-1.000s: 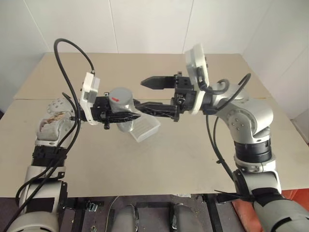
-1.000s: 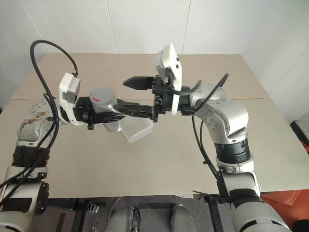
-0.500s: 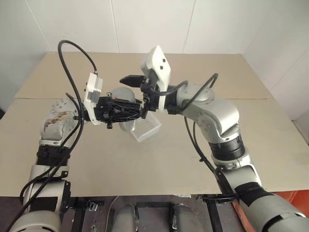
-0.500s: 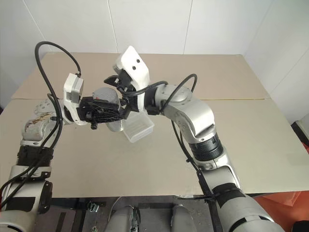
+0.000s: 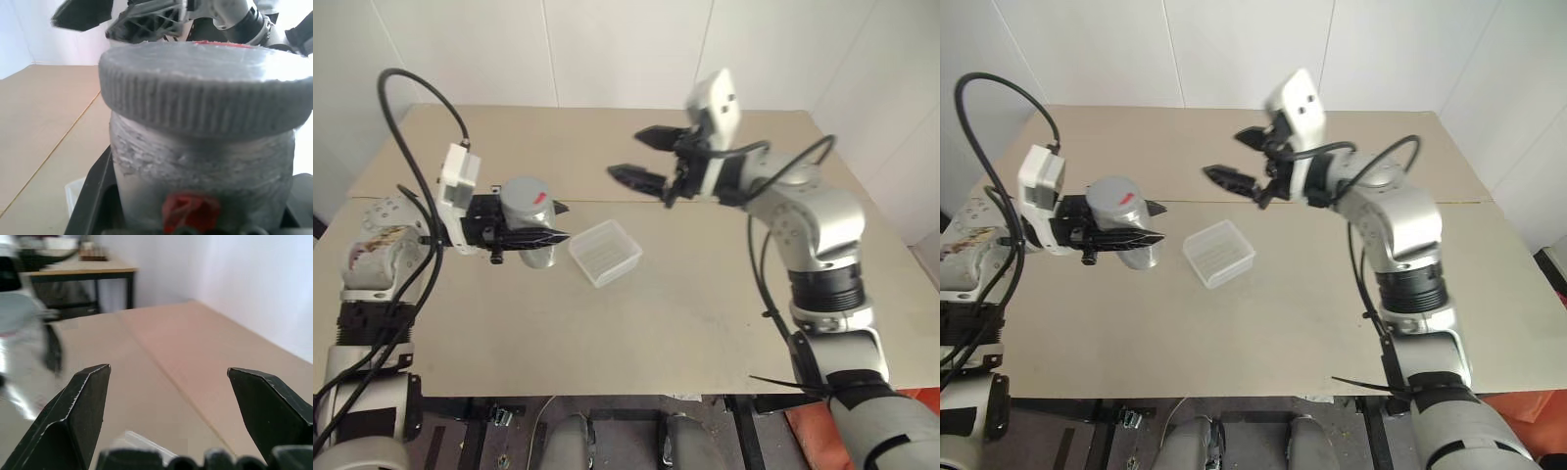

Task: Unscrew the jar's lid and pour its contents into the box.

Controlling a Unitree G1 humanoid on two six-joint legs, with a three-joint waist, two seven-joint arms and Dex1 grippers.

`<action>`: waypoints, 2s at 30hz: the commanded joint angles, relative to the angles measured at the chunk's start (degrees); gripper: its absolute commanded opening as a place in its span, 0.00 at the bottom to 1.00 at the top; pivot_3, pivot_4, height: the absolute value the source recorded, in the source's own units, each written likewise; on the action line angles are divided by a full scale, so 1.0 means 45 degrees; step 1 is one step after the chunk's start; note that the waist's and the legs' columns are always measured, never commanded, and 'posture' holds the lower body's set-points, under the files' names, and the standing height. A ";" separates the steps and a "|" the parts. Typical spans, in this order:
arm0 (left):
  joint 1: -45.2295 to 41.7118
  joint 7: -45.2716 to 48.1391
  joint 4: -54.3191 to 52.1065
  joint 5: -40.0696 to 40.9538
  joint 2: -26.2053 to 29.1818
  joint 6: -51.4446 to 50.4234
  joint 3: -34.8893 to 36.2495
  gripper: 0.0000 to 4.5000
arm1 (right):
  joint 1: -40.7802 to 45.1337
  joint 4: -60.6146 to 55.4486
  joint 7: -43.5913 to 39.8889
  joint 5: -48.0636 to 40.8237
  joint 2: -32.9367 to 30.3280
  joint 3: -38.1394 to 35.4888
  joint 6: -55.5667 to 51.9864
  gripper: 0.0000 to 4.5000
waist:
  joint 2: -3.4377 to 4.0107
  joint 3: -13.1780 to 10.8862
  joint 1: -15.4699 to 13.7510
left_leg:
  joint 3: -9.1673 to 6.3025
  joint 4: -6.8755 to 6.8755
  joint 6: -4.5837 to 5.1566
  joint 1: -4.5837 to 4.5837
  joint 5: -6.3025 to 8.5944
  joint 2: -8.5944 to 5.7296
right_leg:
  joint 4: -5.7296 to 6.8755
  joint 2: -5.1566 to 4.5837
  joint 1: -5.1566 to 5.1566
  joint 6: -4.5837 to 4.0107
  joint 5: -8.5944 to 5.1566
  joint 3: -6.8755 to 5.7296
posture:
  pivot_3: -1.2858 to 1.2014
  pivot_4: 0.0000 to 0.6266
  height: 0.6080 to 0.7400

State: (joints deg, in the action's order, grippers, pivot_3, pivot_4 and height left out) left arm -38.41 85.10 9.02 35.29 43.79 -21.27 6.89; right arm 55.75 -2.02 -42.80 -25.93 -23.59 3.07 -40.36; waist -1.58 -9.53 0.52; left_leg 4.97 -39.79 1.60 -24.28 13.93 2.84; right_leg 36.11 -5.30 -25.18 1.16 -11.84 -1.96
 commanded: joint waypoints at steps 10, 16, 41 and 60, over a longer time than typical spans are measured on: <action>-0.0815 -0.0869 0.0302 -0.0304 -0.1974 0.0765 -0.0436 0.43 | 0.0392 -0.2624 -0.0451 -0.1246 0.1405 0.0919 -0.0540 0.99 | 0.0000 0.0000 0.0052 | -0.0001 -0.0010 0.0000 -0.0002 0.0000 -0.0002 | 0.0011 0.0002 0.0002 0.0000 0.0002 0.0005 | 0.52 0.24 1.00; -0.1236 -0.0676 0.0717 -0.0429 -0.2438 0.0902 -0.0663 0.43 | 0.0883 -0.2092 0.0071 -0.0693 0.2190 0.1588 -0.0376 0.99 | 0.0000 0.0000 0.0047 | -0.0002 -0.0010 0.0000 -0.0001 0.0000 -0.0003 | 0.0017 0.0002 0.0002 0.0000 0.0001 0.0004 | 0.52 0.24 1.00; -0.0289 -0.0102 -0.0100 0.0218 -0.1019 0.0520 0.0151 0.43 | 0.0130 -0.1274 -0.0055 0.0049 0.0469 0.0690 -0.0159 0.99 | 0.0000 0.0000 -0.0024 | -0.0004 -0.0010 0.0001 -0.0005 0.0000 -0.0005 | 0.0009 -0.0008 0.0009 0.0000 0.0001 -0.0008 | 0.52 0.24 1.00; -0.1388 -0.0137 0.1034 -0.0333 -0.2214 0.0855 -0.0535 0.43 | 0.0572 -0.2702 -0.0198 -0.0955 0.1582 0.1368 -0.0384 0.99 | 0.0000 0.0000 0.0040 | -0.0005 -0.0009 0.0000 0.0000 -0.0001 -0.0002 | 0.0012 0.0003 0.0006 0.0000 0.0001 0.0000 | 0.52 0.24 1.00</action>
State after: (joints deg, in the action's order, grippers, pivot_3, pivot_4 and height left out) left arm -43.25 84.07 13.62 33.64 33.81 -18.50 4.04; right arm 56.12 -12.40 -44.61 -30.42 -16.86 9.33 -42.64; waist -1.58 -9.53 0.70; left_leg 4.95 -39.83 1.60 -24.29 13.93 2.83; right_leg 36.17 -5.29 -25.16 1.16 -11.83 -1.96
